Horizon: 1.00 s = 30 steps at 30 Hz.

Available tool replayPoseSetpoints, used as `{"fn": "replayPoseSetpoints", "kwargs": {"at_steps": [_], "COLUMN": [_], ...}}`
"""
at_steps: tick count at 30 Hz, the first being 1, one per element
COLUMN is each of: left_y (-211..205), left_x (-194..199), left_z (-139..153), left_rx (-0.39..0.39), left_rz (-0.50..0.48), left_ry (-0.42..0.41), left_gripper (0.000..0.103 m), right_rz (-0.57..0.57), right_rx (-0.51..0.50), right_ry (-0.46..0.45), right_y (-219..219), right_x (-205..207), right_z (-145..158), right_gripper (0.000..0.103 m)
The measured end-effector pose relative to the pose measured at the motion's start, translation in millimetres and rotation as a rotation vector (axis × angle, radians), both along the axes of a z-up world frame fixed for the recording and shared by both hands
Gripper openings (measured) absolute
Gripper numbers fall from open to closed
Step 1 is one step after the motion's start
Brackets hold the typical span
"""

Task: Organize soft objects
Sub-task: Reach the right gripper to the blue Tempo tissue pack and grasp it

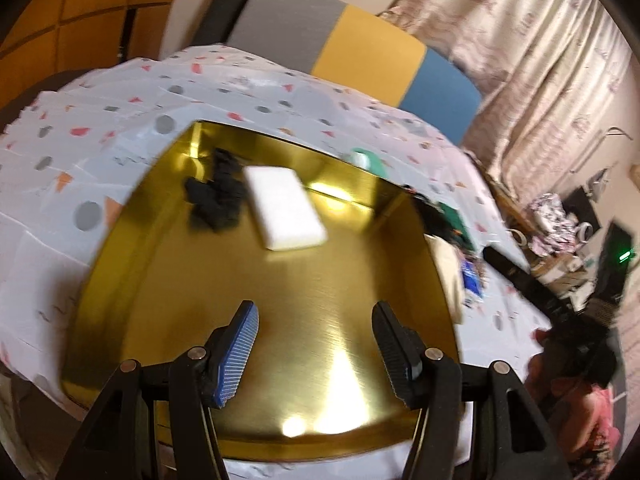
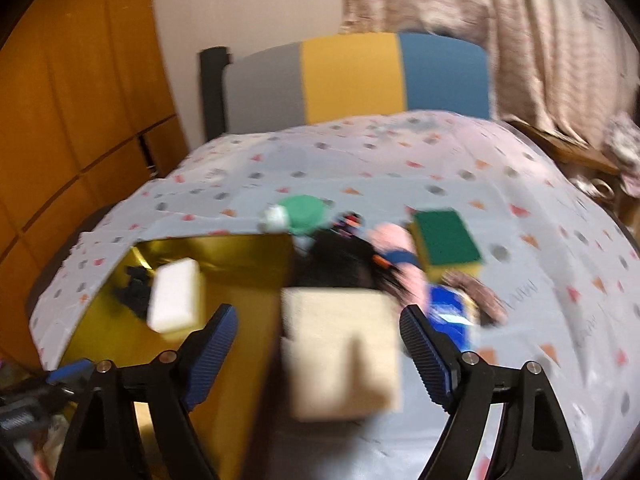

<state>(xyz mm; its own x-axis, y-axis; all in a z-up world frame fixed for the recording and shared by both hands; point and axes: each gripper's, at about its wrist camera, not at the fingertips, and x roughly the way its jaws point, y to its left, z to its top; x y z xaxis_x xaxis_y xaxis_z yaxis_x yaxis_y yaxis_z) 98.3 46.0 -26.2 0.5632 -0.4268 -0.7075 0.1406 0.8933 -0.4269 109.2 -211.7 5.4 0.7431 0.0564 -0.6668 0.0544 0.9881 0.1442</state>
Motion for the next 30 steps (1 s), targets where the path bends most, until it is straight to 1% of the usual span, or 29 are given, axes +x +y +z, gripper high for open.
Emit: {"fn": "replayPoseSetpoints", "kwargs": {"at_steps": [2,8,11,15,19,22,24,27,30], "left_y": [-10,-43,-59,-75,-83,-84,-84,-84,-85], "left_x": [-5,-23,-30,-39,-44,-45,-46,-48,-52], "left_z": [0,5,7,7,8,8,8,9,10], "left_rx": [-0.017,0.005,0.030,0.049,0.056,0.053,0.047,0.046,0.048], "left_rz": [-0.036,-0.148,-0.188,-0.223,-0.226,-0.208,-0.198,-0.181,-0.171], "left_ry": [-0.003,-0.049,-0.056,-0.065,-0.064,-0.060,-0.055,-0.052,-0.057], "left_gripper": [0.060,0.060,0.060,0.060,0.060,0.060,0.060,0.060,0.060], "right_rz": [-0.044,-0.123,-0.155,-0.184,-0.174,-0.137,-0.114,-0.143,-0.195], "right_rx": [0.012,0.015,0.017,0.042,0.055,0.079,0.070,0.046,0.102], "right_ry": [0.037,0.108,0.124,0.130,0.124,0.110,0.102,0.106,0.130], "right_y": [-18,-55,-72,-89,-93,-85,-78,-81,-95], "right_x": [-9,-38,-47,-47,-36,-28,-22,-8,10], "right_z": [-14,-53,-64,-68,-65,-59,-57,-59,-64], "right_gripper": [0.084,0.084,0.084,0.084,0.084,0.084,0.084,0.084,0.084]}}
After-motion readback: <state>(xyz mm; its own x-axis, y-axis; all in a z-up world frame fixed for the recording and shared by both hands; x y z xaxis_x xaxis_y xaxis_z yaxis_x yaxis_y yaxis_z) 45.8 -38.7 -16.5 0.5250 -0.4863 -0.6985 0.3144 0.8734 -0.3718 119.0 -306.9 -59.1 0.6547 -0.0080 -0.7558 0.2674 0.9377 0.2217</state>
